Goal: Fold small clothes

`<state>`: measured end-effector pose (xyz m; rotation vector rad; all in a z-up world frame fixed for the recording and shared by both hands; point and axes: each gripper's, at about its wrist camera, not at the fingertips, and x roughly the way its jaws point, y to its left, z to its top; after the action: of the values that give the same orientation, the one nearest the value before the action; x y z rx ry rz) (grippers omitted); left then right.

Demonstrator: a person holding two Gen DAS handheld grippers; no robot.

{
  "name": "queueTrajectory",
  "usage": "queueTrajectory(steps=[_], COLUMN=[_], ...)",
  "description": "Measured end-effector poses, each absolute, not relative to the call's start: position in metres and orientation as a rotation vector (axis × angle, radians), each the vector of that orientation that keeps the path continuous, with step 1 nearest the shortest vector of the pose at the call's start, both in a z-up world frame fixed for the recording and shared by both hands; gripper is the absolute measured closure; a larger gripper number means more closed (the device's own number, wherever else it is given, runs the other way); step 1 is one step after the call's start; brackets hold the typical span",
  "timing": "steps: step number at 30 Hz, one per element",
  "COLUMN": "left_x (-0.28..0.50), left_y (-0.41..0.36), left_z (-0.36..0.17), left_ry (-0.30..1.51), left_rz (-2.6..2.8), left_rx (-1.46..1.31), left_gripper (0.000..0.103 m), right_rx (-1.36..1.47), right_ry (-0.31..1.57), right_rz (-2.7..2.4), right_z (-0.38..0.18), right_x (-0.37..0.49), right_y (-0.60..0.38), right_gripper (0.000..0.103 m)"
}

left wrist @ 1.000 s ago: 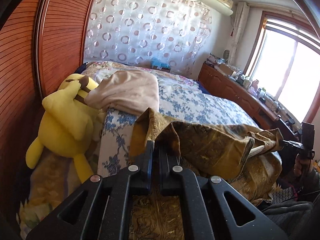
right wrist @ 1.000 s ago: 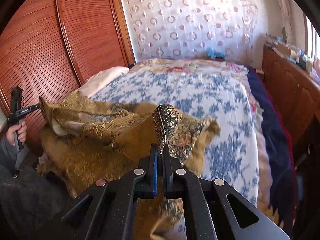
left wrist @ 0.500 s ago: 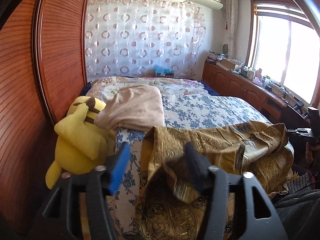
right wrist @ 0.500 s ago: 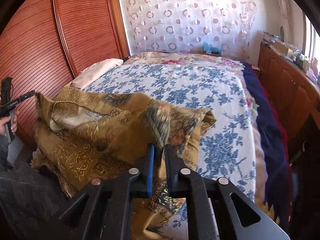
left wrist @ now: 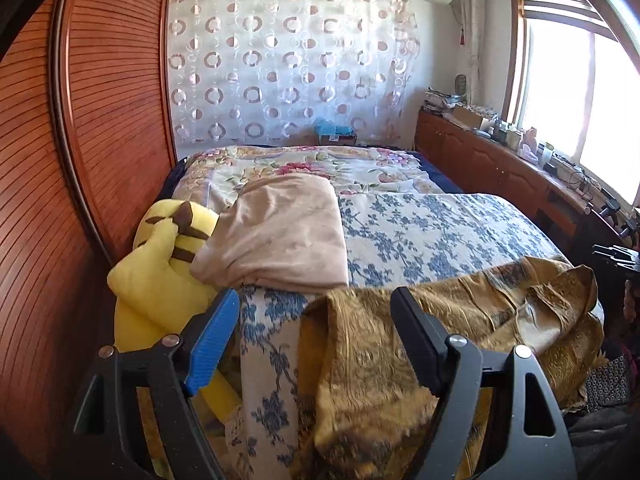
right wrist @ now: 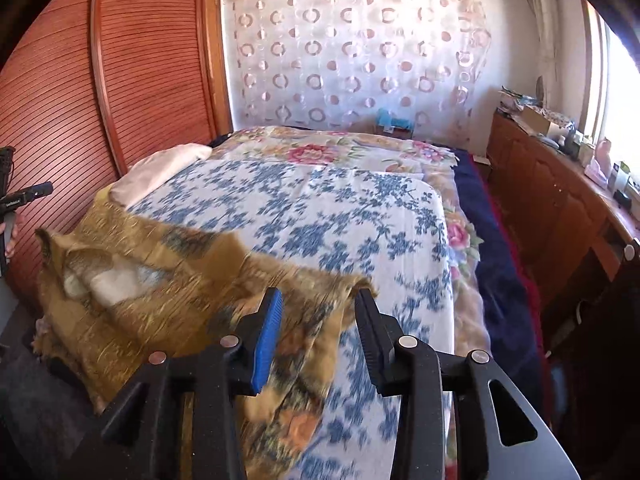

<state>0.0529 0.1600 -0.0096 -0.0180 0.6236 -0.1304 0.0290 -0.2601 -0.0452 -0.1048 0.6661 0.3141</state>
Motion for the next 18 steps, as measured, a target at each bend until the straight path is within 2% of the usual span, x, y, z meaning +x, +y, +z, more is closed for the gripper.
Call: queueTrajectory(steps=[8, 10, 14, 18], left_x=[0.101, 0.112, 0.128, 0.142], left_y=[0.155, 0.151, 0.144, 0.145], left_z=[-0.003, -0.008, -0.024, -0.047], left_ry=[0.645, 0.667, 0.721, 0.801], left_rz=[-0.175, -0.177, -0.180, -0.180], left_rx=[0.010, 0.025, 0.055, 0.064], left_gripper=[0.024, 0.024, 0.024, 0.024], right_rx=[-0.073, -0.073, -0.076, -0.040], right_ry=[0.735, 0.754, 0.796, 0.841], right_rz=[0.283, 0.271, 0.229, 0.221], right_z=[-0.078, -0.085, -0.093, -0.102], right_x=[0.075, 0.080, 0.095, 0.108], right_y=[-0.246, -0.244, -0.247, -0.255], right_gripper=[0.063, 0.060, 0.047, 0.043])
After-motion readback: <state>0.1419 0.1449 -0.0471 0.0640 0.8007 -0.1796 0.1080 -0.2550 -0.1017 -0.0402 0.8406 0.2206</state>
